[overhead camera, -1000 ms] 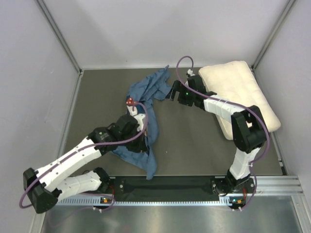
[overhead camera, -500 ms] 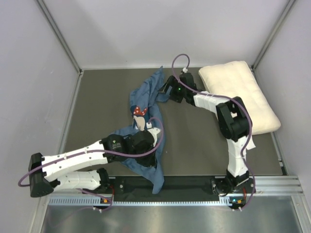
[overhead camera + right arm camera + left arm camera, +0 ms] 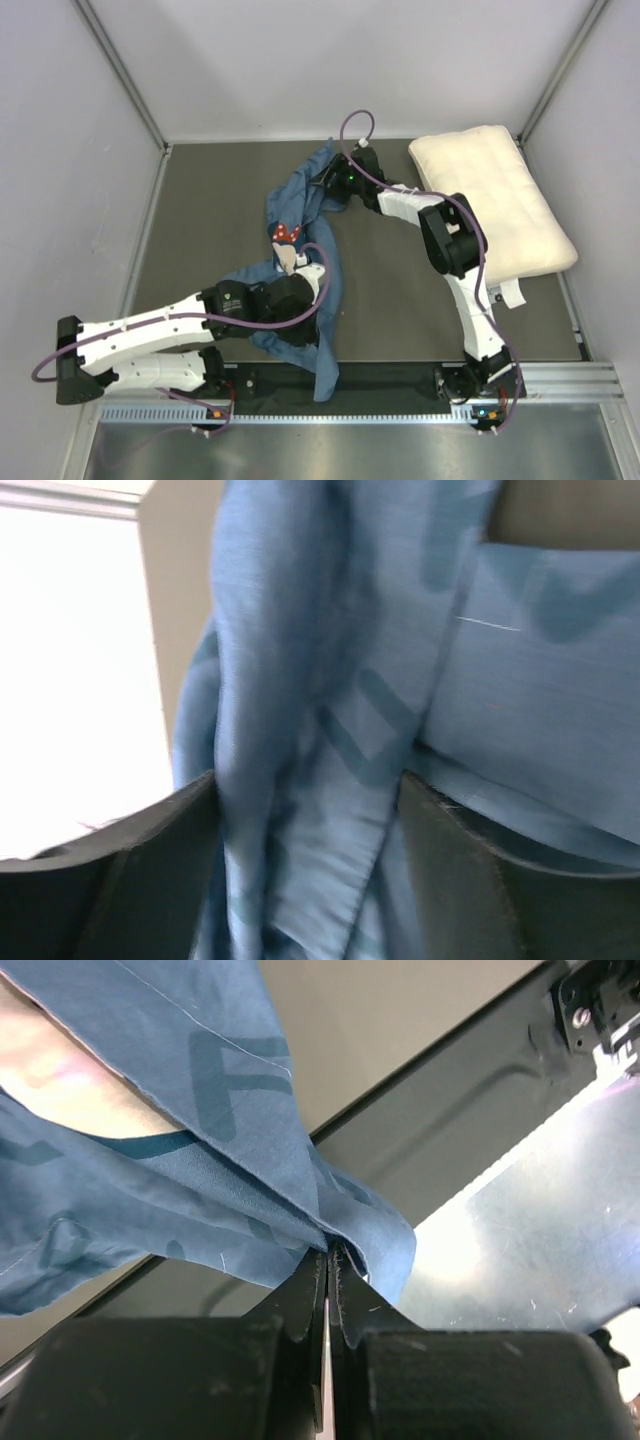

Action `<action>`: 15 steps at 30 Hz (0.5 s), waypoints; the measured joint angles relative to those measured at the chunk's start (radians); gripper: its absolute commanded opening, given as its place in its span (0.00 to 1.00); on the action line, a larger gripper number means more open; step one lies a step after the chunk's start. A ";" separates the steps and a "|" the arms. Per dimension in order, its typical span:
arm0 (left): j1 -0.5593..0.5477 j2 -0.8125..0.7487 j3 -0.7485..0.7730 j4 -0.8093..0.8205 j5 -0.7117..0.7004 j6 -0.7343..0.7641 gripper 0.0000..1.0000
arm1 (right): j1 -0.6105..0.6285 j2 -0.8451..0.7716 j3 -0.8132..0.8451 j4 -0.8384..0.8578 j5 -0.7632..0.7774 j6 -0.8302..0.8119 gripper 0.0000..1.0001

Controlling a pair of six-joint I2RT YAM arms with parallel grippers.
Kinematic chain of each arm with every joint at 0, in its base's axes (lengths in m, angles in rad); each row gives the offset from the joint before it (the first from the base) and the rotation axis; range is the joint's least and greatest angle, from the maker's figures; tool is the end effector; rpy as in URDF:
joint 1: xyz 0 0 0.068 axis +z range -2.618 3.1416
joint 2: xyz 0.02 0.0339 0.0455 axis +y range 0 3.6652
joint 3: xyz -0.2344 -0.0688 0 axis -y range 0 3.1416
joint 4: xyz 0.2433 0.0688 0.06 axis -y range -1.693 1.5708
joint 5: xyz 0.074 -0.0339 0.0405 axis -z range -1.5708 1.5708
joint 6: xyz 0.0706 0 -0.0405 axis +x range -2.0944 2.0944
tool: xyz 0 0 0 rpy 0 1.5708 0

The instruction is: Put the pillow into the pillowcase

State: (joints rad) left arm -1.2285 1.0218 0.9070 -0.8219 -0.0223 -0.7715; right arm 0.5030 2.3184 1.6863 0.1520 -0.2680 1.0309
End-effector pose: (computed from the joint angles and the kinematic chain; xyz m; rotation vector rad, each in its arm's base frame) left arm 0.0793 -0.2179 0.2287 0.5994 2.6210 -0.7261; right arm 0.4616 0.2753 0.1244 0.4111 2.2293 1.1706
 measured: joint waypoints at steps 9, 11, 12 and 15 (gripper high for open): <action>-0.001 -0.031 0.002 -0.040 -0.106 -0.034 0.00 | 0.013 -0.050 -0.071 0.048 0.040 0.008 0.00; -0.001 -0.027 0.002 -0.048 -0.136 -0.040 0.00 | 0.003 -0.121 -0.138 0.043 0.060 -0.011 0.00; -0.001 -0.022 0.002 -0.049 -0.152 -0.041 0.00 | -0.003 -0.160 -0.168 0.041 0.066 -0.020 0.00; -0.001 0.009 0.003 -0.051 -0.201 -0.042 0.00 | -0.037 -0.312 -0.257 0.038 0.095 -0.059 0.00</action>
State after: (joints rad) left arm -1.2293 1.0309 0.9096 -0.8726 -0.2237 -0.8131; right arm 0.4664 2.0064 1.4296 0.1898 -0.1734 0.9718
